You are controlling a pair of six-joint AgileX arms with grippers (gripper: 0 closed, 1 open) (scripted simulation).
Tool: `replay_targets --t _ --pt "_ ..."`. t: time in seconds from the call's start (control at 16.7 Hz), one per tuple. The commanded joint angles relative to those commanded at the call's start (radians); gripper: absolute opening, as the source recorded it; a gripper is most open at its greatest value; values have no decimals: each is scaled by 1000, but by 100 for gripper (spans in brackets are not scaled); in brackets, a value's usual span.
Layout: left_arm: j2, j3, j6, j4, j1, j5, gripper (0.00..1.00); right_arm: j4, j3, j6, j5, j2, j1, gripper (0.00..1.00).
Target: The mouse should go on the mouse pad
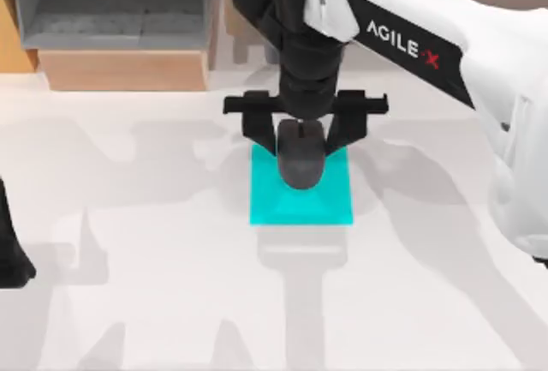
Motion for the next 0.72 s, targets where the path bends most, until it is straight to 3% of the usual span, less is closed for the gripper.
replay_targets --t 0.54,0.72 --pt "0 0 0 0 0 0 100 50 -64 0 2 7 1 0" --pt "0 0 0 0 0 0 100 50 -64 0 2 7 1 23"
